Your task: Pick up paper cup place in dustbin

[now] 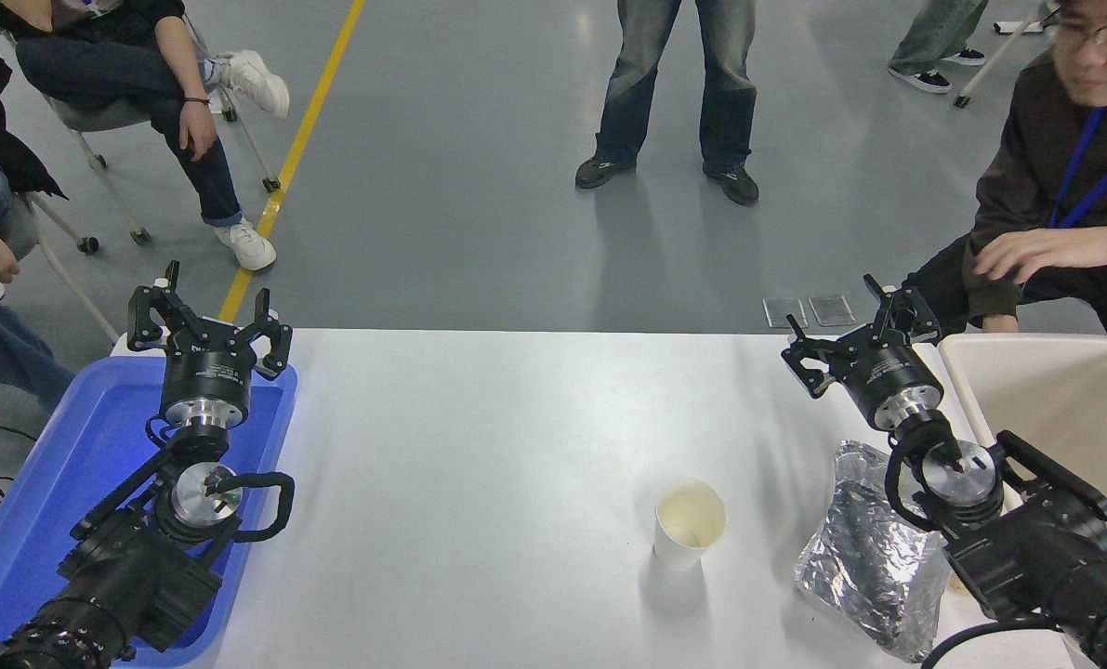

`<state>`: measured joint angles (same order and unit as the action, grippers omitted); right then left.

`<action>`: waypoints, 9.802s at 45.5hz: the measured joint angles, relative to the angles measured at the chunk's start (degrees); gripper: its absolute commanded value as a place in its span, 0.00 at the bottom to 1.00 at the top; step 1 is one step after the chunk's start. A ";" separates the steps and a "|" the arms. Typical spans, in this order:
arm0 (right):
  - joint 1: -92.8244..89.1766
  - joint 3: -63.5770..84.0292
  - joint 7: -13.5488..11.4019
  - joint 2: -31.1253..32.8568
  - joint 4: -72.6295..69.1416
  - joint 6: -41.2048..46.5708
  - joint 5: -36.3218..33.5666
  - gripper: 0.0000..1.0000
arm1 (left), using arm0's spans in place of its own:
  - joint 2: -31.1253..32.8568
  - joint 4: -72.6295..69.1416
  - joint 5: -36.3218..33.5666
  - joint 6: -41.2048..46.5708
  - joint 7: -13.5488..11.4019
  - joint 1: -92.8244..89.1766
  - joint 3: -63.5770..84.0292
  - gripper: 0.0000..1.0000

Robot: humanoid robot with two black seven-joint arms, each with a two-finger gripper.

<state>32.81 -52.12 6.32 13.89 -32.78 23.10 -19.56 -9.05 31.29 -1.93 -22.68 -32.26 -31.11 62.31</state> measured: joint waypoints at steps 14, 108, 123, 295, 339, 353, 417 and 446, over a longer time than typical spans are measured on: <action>0.04 0.00 -0.08 0.06 -0.32 0.14 2.15 1.00 | -0.06 0.00 0.05 0.00 0.05 -0.04 0.00 0.99; 107.64 116.61 -4.34 2.29 -55.52 20.68 29.17 1.00 | -0.09 0.08 0.07 0.00 0.10 0.00 0.00 0.99; 110.94 117.74 -4.45 -1.31 -57.34 21.66 17.75 1.00 | -0.09 0.08 0.04 0.00 0.11 0.00 0.00 0.99; 97.78 115.27 -5.20 4.04 -46.25 20.50 40.33 0.00 | -0.09 0.07 0.09 0.00 0.10 0.08 0.00 0.99; 94.12 119.10 -5.56 30.59 -39.66 21.68 66.49 0.00 | -0.07 0.07 0.08 0.00 0.09 0.00 0.00 0.99; 69.32 109.51 -4.56 39.37 -23.26 10.65 77.09 0.00 | -0.08 0.07 0.09 0.00 0.00 0.01 0.00 0.99; 10.17 67.85 -5.35 20.94 13.63 -19.04 75.48 1.00 | -0.09 0.04 0.09 0.00 0.01 -0.09 0.00 0.99; 52.06 95.07 -5.09 31.05 -25.43 -2.04 68.07 1.00 | -0.07 0.08 0.09 0.00 0.11 -0.16 0.00 0.99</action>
<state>84.86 42.95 1.23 44.94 -58.21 21.06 48.51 -9.12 31.37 -1.85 -22.68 -32.15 -31.28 62.32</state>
